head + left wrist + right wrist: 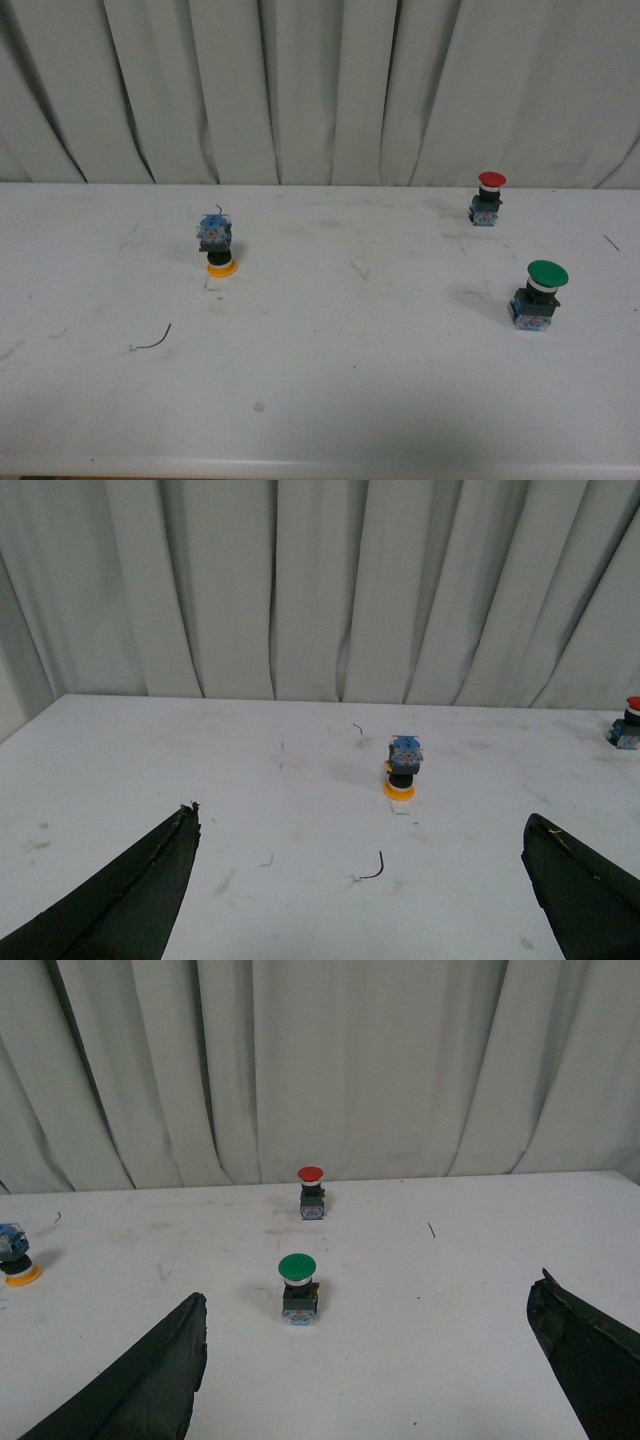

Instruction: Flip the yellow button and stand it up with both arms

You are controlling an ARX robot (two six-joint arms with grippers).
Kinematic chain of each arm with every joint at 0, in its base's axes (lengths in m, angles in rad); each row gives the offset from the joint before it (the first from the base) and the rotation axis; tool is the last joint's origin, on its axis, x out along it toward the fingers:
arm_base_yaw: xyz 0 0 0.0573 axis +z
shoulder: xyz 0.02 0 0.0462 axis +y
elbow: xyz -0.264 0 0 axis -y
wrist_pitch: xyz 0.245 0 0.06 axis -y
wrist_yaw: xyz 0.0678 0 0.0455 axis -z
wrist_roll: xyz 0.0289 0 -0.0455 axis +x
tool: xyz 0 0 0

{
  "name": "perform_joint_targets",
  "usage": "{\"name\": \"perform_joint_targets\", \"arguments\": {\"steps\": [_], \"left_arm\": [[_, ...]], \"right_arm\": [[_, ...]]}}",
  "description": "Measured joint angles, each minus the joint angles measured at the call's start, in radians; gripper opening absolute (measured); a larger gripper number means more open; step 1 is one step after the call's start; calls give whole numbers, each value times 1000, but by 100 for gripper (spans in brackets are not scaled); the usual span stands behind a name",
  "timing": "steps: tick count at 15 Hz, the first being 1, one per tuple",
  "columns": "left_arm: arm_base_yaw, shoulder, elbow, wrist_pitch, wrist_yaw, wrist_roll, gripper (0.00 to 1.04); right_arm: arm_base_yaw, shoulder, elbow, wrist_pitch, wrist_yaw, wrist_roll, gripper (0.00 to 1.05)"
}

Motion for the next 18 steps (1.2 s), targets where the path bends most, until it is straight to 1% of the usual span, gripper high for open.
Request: {"name": "perform_joint_targets", "arguments": {"steps": [18], "left_arm": [[0,0,0,0,0,0,98]], "right_arm": [[0,0,0,0,0,0,98]]}}
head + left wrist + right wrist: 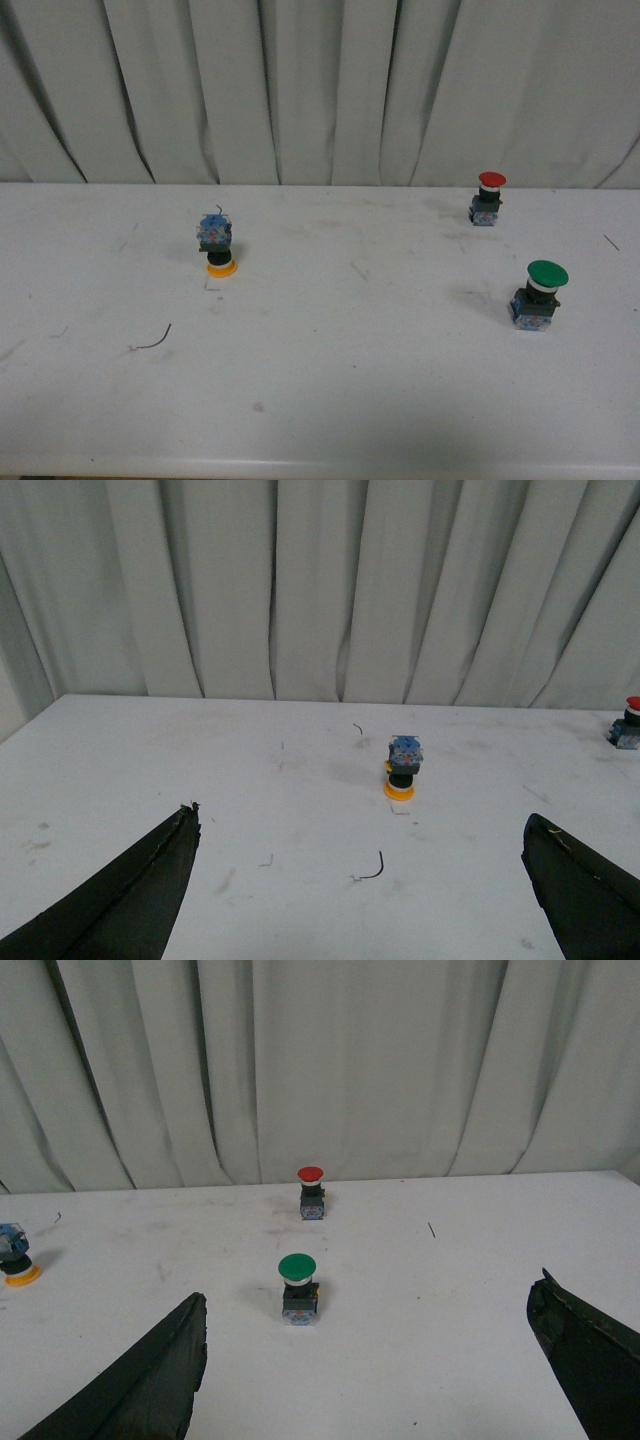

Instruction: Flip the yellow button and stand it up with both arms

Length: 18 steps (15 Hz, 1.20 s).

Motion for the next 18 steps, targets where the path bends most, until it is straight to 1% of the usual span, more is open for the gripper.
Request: {"name": "perform_joint_targets", "arguments": {"steps": [2,3,4,5,6,7,8,9,11,12,14,16,18], "left_arm": [[0,0,0,0,0,0,98],[-19,301,191,-167,-332,-134,98],[69,524,279,92,-214,-109,98],[74,716,335,233,-146,-82,98],[64,916,407,355,-101,-53,98],[58,1089,490,431,-58,-40,98],[42,1272,612,430,-48,-29,98],[24,1444,733,416,-58,-23,98],[-24,1715,932,330,-69,-18,98],[-46,1809,1005,292,-69,-16,98],[-91,1932,1154,194,-48,-31,98],[-121,1975,1258,109,6,-60,98],[-149,2042,1386,-25,33,-96,98]], "right_arm": [[0,0,0,0,0,0,98],[0,0,0,0,0,0,98],[0,0,0,1,0,0,98],[0,0,0,0,0,0,98],[0,0,0,0,0,0,98],[0,0,0,0,0,0,98],[0,0,0,0,0,0,98],[0,0,0,0,0,0,98],[0,0,0,0,0,0,98],[0,0,0,0,0,0,98],[0,0,0,0,0,0,98],[0,0,0,0,0,0,98],[0,0,0,0,0,0,98]]}}
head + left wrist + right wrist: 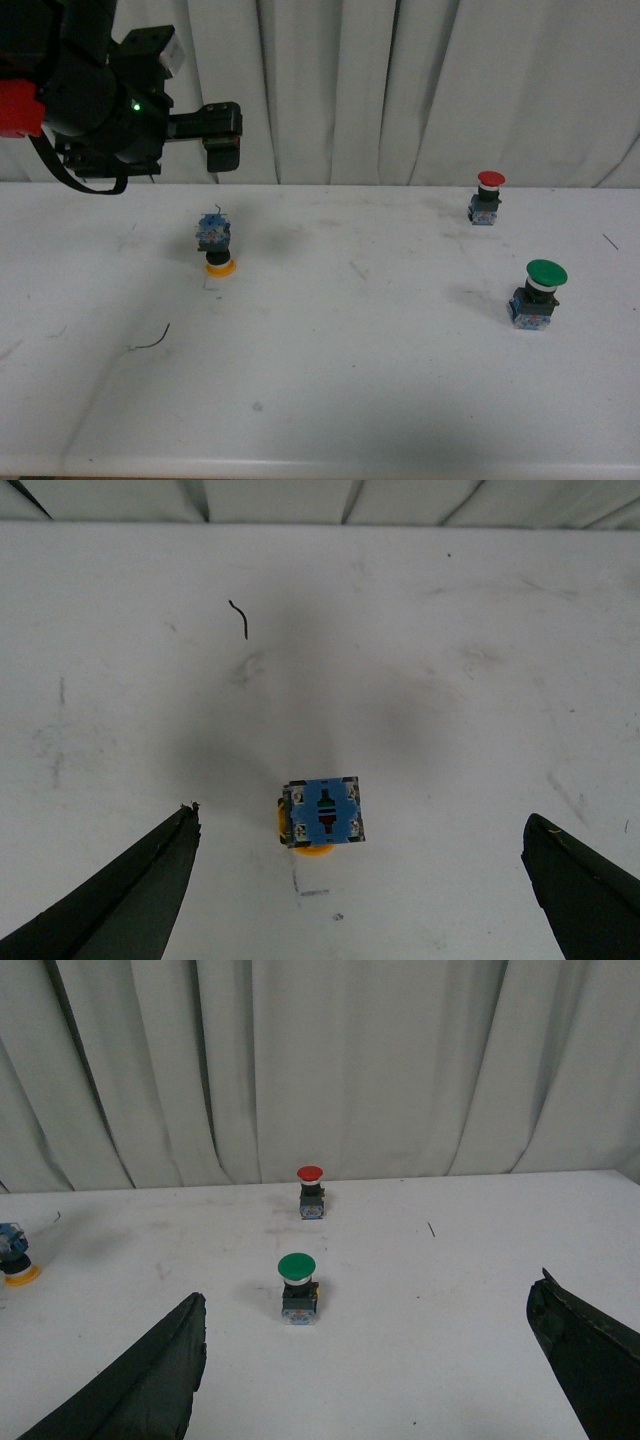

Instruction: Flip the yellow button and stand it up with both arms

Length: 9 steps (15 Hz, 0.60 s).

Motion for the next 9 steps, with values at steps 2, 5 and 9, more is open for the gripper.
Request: {"name": "perform_joint_targets", "arguments": {"steps": [2,5,9], "left_arm": [[-12,79,71,-100,-26,-13,98],[-18,142,147,-142,-62,-24,98],[-19,200,207,-159,-111,-21,98]], "right_arm": [[0,0,0,0,0,0,98],[0,0,0,0,0,0,98],[0,0,0,0,0,0,98]]}}
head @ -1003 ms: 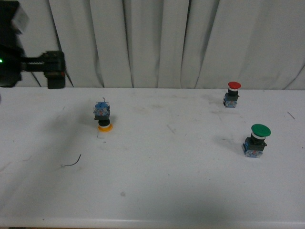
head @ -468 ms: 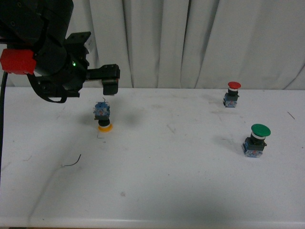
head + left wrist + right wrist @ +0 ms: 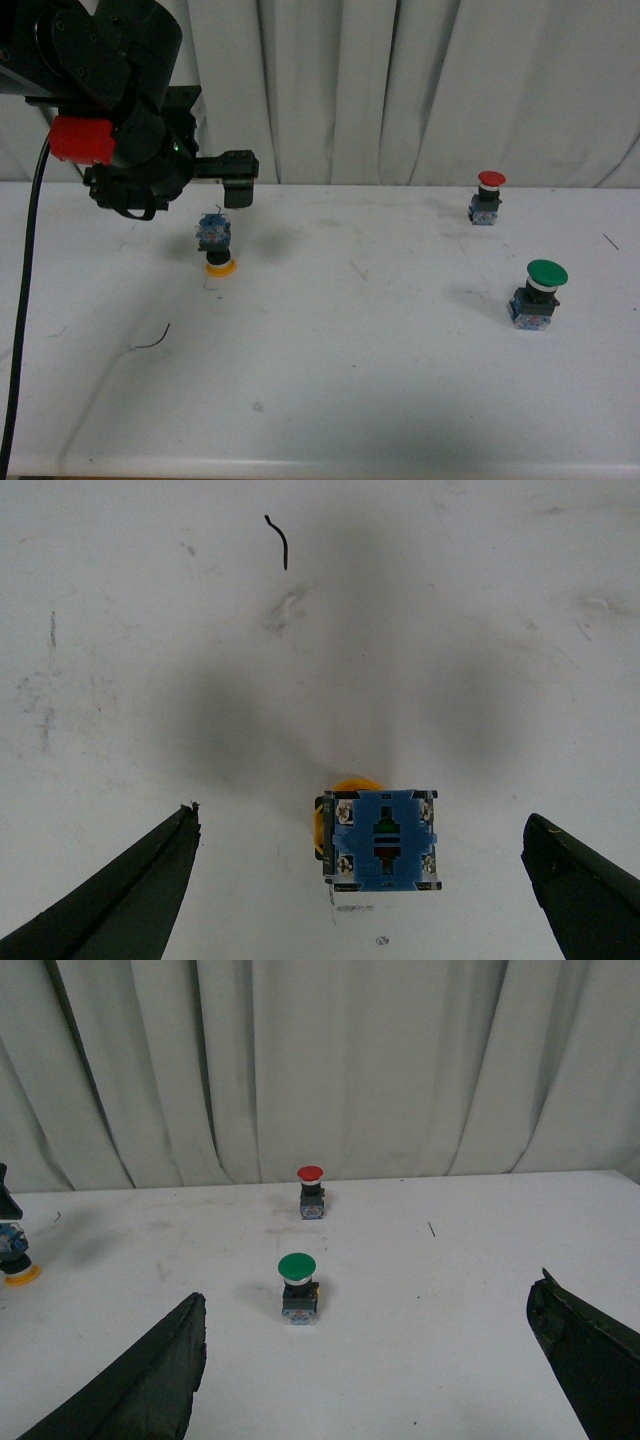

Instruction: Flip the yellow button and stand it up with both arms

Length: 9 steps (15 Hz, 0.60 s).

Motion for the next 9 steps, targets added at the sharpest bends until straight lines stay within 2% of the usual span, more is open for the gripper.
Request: {"name": "perform_joint_targets", "arguments": {"steps": [9], "left_arm": [[0,67,39,-8,9,7,98]], "right_arm": [[0,0,0,0,0,0,98]]}}
